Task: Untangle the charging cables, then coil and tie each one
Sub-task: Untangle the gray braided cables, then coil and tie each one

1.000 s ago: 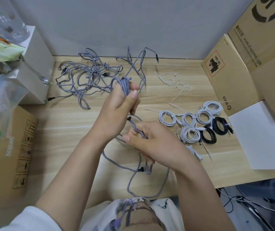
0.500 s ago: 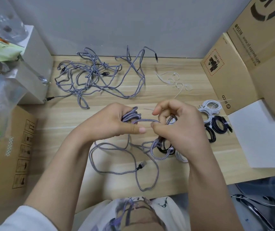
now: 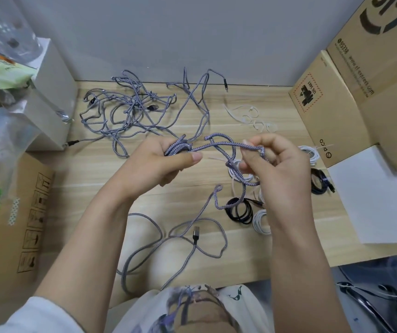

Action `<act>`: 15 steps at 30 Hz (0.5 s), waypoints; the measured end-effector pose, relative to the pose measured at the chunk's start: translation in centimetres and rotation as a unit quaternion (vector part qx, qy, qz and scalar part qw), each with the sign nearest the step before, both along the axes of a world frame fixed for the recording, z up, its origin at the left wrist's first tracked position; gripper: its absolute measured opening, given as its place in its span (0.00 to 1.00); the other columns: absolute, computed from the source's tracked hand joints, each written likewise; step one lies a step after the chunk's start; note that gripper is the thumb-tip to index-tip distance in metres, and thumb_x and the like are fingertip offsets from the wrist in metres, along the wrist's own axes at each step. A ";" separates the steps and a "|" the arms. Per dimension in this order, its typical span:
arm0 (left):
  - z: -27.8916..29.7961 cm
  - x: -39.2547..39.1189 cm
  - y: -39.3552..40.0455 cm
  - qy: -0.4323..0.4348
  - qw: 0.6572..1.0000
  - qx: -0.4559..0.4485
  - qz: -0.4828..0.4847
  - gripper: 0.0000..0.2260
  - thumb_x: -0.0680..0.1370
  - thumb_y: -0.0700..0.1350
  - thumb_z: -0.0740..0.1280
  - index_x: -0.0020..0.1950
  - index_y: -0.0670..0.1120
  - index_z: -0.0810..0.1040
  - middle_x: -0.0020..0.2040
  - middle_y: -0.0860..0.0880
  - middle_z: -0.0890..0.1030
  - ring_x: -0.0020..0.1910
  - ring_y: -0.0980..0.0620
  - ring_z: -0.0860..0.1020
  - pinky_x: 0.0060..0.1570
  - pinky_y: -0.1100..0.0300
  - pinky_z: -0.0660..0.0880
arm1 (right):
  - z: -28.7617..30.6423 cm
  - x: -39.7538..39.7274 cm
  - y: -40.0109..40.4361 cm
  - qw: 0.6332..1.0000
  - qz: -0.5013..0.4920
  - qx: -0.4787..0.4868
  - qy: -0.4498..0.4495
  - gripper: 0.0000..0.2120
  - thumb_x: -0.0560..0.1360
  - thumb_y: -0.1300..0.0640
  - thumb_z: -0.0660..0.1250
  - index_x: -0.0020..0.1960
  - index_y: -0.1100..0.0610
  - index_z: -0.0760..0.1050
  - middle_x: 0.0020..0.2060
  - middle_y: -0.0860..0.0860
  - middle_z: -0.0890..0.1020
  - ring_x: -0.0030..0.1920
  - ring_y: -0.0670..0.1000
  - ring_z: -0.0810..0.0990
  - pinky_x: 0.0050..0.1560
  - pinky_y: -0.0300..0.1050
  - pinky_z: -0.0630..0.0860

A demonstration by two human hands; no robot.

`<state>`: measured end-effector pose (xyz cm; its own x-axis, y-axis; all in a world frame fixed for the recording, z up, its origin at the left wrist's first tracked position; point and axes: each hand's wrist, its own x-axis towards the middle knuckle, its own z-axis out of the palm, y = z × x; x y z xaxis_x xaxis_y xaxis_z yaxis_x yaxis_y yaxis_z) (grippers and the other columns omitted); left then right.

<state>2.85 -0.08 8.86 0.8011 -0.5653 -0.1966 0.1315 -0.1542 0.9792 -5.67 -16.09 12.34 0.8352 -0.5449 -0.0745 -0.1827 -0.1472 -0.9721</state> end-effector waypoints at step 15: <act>-1.2 0.2 -0.4 0.020 0.998 0.052 0.000 0.21 0.76 0.42 0.68 0.27 0.48 0.62 0.21 0.54 0.63 0.21 0.55 0.60 0.23 0.65 0.57 | 0.6 -0.2 -0.7 0.952 0.058 0.299 -0.039 0.05 0.64 0.58 0.66 0.37 0.61 0.75 0.15 0.45 0.60 0.17 0.44 0.62 0.26 0.33 0.65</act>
<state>3.02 -0.47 7.67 0.7911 -0.5409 -0.2856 0.1698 -0.2544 0.9521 -5.85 -16.81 12.95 0.9029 -0.3281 -0.2776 -0.1231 0.4214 -0.8985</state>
